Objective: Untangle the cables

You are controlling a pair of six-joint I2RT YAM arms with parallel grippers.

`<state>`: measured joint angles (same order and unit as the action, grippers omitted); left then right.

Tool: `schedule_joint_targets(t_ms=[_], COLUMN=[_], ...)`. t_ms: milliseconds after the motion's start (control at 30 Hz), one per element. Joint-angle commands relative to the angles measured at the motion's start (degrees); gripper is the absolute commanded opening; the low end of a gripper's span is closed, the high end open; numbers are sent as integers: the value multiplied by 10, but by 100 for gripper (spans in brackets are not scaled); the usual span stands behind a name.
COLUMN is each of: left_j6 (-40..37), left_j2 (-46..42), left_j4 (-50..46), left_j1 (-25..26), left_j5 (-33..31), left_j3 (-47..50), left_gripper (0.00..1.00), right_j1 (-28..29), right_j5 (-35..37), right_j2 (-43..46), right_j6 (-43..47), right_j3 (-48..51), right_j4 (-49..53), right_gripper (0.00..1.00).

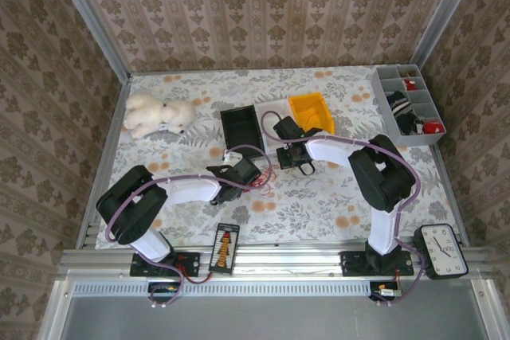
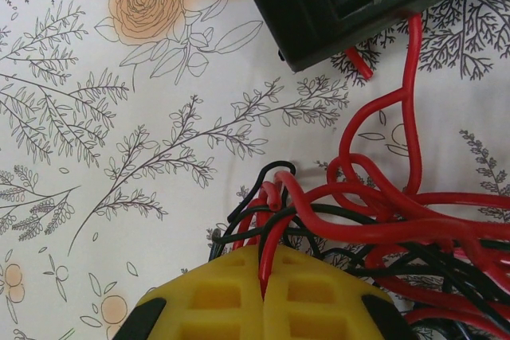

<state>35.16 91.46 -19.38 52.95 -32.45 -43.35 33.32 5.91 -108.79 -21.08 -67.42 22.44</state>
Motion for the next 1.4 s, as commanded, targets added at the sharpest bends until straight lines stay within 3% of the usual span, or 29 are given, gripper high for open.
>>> schedule_joint_targets(t_ms=[0, 133, 367, 700, 933, 1133, 1367], left_j6=[9, 17, 40, 80, 103, 212, 251], left_j2=[10, 12, 13, 2, 8, 38, 35], left_j4=[-18, -25, -42, -55, -75, -195, -222], left_j1=[4, 4, -3, -38, -40, -57, -80], left_j5=[-14, -21, -31, -21, -31, -65, -57], left_j3=[-12, -11, -9, 12, 9, -16, -7], left_gripper=[0, 0, 0, 0, 0, 0, 0], right_j1=[-2, -31, -149, -268, -284, -301, -365], right_j5=[38, 48, 12, 10, -44, 26, 47], right_j2=[9, 45, 126, 219, 286, 346, 376], right_j6=[1, -34, -135, -179, -150, -147, -200], right_j3=[18, 52, 149, 216, 225, 191, 208], right_j4=[40, 16, -51, -81, -159, -126, -119], right_gripper=[2, 0, 0, 0, 0, 0, 0])
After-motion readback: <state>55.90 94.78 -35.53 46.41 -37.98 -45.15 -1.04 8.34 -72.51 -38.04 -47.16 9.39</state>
